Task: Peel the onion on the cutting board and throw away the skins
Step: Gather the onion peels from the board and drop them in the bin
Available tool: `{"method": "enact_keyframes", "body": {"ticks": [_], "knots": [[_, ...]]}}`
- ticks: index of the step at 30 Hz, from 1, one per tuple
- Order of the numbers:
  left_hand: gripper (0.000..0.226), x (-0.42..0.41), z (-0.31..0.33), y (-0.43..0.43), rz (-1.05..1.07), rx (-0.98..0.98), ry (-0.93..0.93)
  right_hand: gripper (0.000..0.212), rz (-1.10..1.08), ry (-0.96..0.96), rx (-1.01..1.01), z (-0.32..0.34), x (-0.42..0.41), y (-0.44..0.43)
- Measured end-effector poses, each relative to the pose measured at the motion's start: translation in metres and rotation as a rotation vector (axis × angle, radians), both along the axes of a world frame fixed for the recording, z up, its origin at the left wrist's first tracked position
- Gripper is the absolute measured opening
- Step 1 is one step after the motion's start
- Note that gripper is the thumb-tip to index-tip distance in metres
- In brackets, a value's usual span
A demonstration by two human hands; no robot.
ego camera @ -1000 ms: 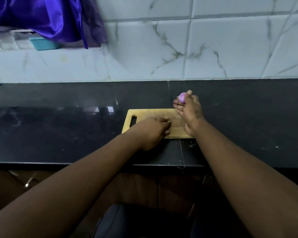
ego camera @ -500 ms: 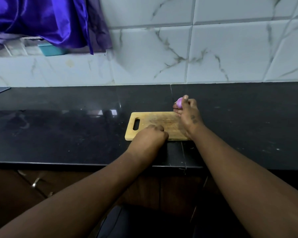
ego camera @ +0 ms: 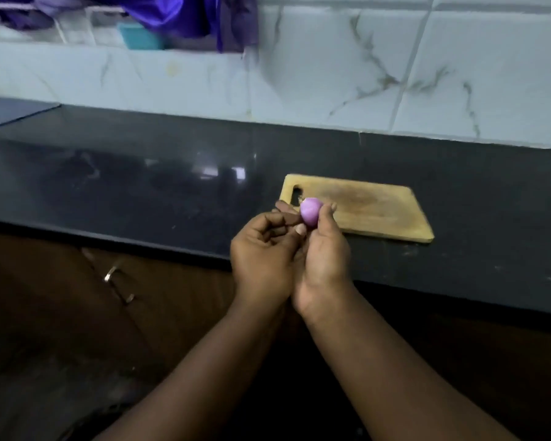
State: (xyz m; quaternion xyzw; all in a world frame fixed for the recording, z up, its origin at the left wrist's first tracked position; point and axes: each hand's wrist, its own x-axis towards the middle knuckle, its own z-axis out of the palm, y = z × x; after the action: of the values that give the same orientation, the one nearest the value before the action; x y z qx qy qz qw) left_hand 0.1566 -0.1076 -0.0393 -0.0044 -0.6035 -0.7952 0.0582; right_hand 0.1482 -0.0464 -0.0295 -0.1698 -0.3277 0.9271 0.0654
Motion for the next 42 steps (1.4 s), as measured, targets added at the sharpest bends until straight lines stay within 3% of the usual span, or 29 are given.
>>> {"method": "enact_keyframes", "body": {"ticks": [4,8,12,15,19,22,24,27,34,35,37,39,42], "knots": [[0.018,0.038,-0.022,-0.069,0.146,0.190,-0.070,0.061,0.084,0.008,0.087,-0.032,0.024,-0.080],[0.026,0.072,-0.058,-0.140,0.297,0.221,-0.183,0.050,0.260,0.008,0.246,-0.074,0.052,-0.164],[0.014,0.092,-0.136,-0.216,0.582,0.368,-0.424,0.060,0.466,-0.257,0.265,-0.147,0.057,-0.249],[0.018,0.098,-0.188,-0.250,0.710,0.430,-0.604,0.051,0.593,-0.489,0.306,-0.206,0.057,-0.296],[0.017,0.098,-0.237,-0.287,0.881,0.469,-0.738,0.058,0.805,-0.592,0.448,-0.255,0.055,-0.338],[0.020,0.093,-0.256,-0.305,1.004,0.377,-0.789,0.063,0.969,-0.591,0.610,-0.291,0.050,-0.357],[0.022,0.095,-0.269,-0.317,1.035,0.216,-0.824,0.068,1.009,-0.605,0.664,-0.283,0.050,-0.356],[0.021,0.103,-0.294,-0.332,1.020,-0.056,-0.898,0.060,1.117,-0.625,0.660,-0.254,0.047,-0.347],[0.010,0.101,-0.316,-0.339,0.993,-0.434,-0.983,0.054,1.146,-0.596,0.623,-0.259,0.046,-0.337],[0.014,0.100,-0.319,-0.339,0.978,-0.493,-0.984,0.053,1.134,-0.598,0.628,-0.259,0.046,-0.336],[0.051,0.096,-0.321,-0.336,0.922,-0.628,-1.017,0.055,1.128,-0.587,0.653,-0.264,0.047,-0.335],[0.067,0.091,-0.317,-0.334,0.867,-0.617,-1.041,0.061,1.105,-0.570,0.701,-0.268,0.047,-0.338],[0.025,0.096,-0.313,-0.333,0.829,-0.509,-0.948,0.058,1.069,-0.536,0.710,-0.305,0.041,-0.345]]}}
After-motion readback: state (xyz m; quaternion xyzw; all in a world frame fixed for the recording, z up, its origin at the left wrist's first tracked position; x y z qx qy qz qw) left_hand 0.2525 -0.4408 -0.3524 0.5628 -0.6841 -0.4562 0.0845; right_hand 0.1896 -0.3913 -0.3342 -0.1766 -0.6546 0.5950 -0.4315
